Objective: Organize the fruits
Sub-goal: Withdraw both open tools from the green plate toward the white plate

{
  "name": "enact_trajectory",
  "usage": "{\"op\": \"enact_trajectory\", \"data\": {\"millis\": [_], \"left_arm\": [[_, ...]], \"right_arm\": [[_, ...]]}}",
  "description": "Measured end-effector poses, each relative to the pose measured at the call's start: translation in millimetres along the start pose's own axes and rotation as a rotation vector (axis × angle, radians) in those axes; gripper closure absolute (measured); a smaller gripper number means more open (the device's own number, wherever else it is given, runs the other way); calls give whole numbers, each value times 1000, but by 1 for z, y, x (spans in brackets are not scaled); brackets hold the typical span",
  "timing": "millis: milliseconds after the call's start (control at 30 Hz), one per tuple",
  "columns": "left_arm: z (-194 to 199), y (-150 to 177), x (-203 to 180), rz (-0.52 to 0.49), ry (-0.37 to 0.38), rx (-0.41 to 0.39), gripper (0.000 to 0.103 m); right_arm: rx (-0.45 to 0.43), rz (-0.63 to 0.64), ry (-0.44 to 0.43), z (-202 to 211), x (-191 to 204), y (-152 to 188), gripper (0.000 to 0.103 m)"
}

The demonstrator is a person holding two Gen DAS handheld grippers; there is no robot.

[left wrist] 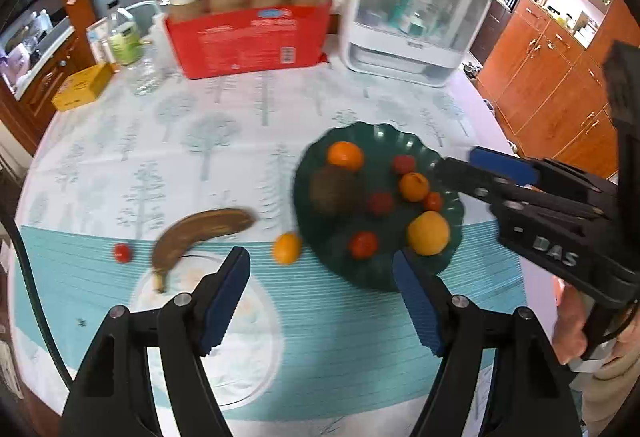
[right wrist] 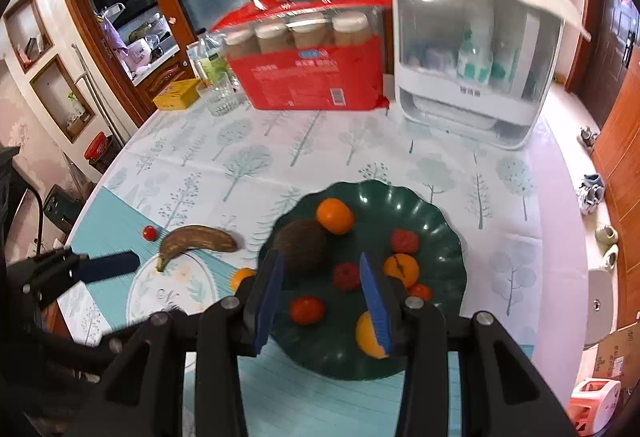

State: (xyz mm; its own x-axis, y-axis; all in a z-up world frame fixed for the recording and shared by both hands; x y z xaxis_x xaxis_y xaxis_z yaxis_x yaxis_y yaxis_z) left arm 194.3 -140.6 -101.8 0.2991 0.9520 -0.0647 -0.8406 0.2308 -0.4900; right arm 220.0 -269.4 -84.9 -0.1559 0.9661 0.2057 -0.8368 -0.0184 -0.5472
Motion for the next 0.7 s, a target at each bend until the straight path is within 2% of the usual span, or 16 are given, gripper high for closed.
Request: {"op": "enact_trajectory", "data": {"millis": [133, 333, 500, 700], "left_arm": [[34, 6, 45, -24, -89, -27, 30], [90, 4, 117, -49, -207, -118, 30], [116, 2, 164, -84, -238, -163, 30], [111, 2, 213, -134, -247, -148, 30]], "right_arm": [[-22, -9, -6, 16, 27, 0, 63], [-45, 0, 13, 21, 73, 2, 63], [-46, -10, 29, 15, 106, 6, 63], [-41, -53, 72, -1, 136, 12, 63]]}}
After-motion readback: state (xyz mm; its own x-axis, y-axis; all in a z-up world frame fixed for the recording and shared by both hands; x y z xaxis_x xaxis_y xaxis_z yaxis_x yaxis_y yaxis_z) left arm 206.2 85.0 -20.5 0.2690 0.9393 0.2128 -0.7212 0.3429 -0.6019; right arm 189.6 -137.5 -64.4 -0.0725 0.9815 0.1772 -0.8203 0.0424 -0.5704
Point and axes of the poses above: each gripper's, at about its wrist camera, not at the fingertips, and z roughly against the way its jaws point, x to its left, y to its underside, the point moved 8 cm from there along -z, roughly the way its jaws point, and after that the axes turned 9 degrees about -z, right-handed, at the moved point
